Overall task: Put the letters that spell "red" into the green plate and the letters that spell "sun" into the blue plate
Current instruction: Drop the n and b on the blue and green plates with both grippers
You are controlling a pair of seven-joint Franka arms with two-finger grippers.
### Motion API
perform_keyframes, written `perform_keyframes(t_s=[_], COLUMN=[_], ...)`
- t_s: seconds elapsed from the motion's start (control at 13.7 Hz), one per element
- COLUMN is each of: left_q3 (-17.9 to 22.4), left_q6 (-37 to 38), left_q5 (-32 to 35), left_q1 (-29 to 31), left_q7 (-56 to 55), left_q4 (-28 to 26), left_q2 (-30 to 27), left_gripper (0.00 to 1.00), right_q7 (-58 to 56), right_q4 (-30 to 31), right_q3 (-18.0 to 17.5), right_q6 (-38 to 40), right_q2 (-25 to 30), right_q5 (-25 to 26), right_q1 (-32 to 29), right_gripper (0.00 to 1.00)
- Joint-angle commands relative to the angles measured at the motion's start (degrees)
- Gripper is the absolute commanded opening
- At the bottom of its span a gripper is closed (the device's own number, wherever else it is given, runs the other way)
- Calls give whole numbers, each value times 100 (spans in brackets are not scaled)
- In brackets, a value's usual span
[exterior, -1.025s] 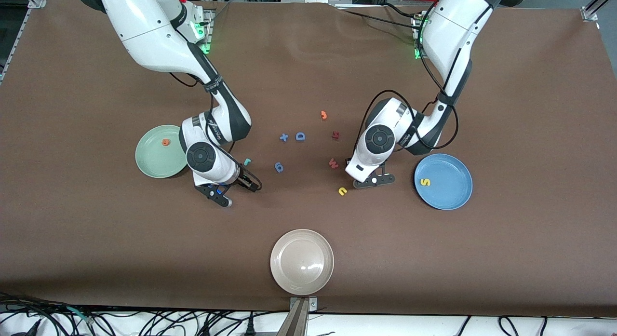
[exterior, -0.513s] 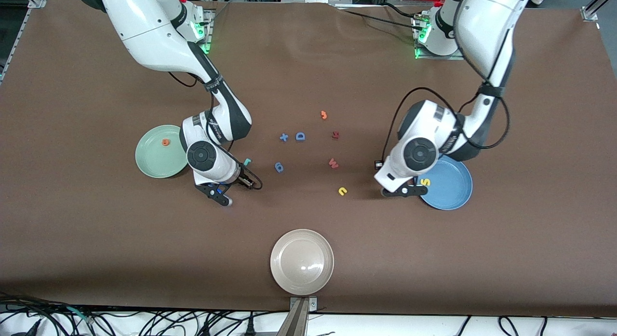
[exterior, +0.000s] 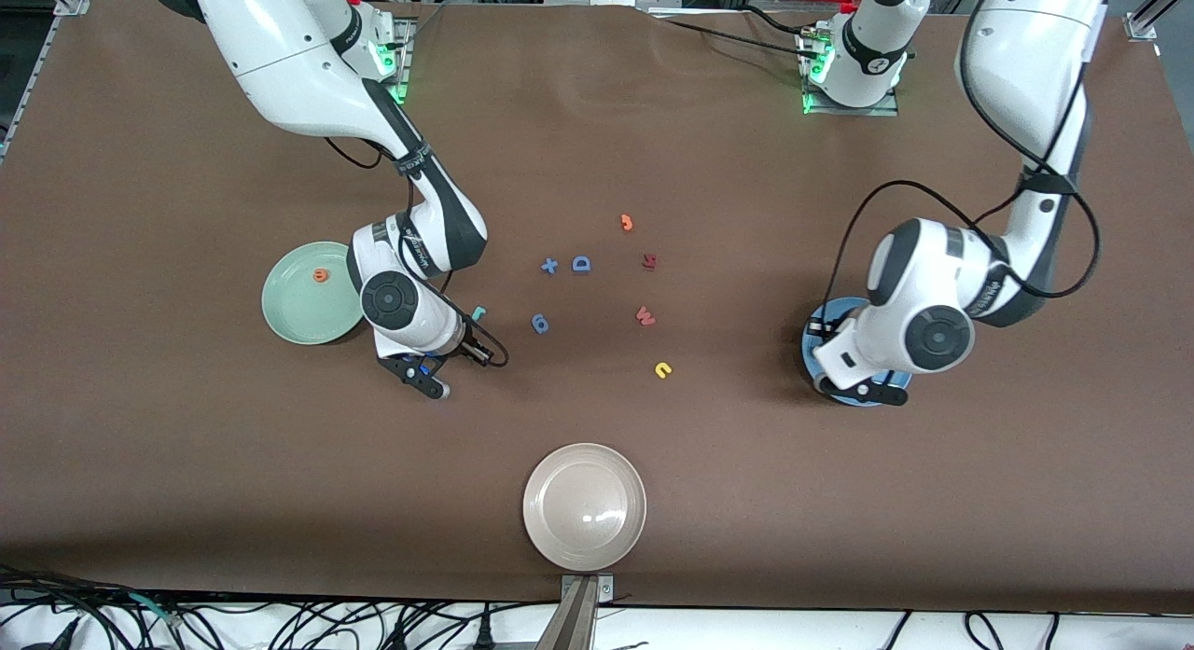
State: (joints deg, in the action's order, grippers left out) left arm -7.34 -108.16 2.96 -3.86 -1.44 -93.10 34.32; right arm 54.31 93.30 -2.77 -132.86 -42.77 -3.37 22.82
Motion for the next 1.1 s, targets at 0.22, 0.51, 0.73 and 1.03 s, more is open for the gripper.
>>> perform_keyframes(t_s=[0.22, 0.51, 0.73, 1.03], left_q3=[-48, -48, -319, -962], left_q6=[32, 58, 76, 41], left_q5=[-94, -94, -103, -24], left_q1=[518, 474, 430, 185], left_q7=[1252, 1261, 1016, -185], left_q4=[-15, 11, 55, 90], left_q2=[347, 321, 198, 162], left_gripper=[52, 100, 100, 100], right_q7=[-69, -937, -1920, -3379], right_q4=[100, 109, 161, 1345], right_q3=[188, 636, 1145, 1875], right_q6=[758, 1884, 2587, 2055], right_q2=[557, 1243, 1578, 2123], right_q5=[3, -5, -14, -14], right_q1=[30, 3, -5, -5], right_gripper=[0, 0, 0, 0])
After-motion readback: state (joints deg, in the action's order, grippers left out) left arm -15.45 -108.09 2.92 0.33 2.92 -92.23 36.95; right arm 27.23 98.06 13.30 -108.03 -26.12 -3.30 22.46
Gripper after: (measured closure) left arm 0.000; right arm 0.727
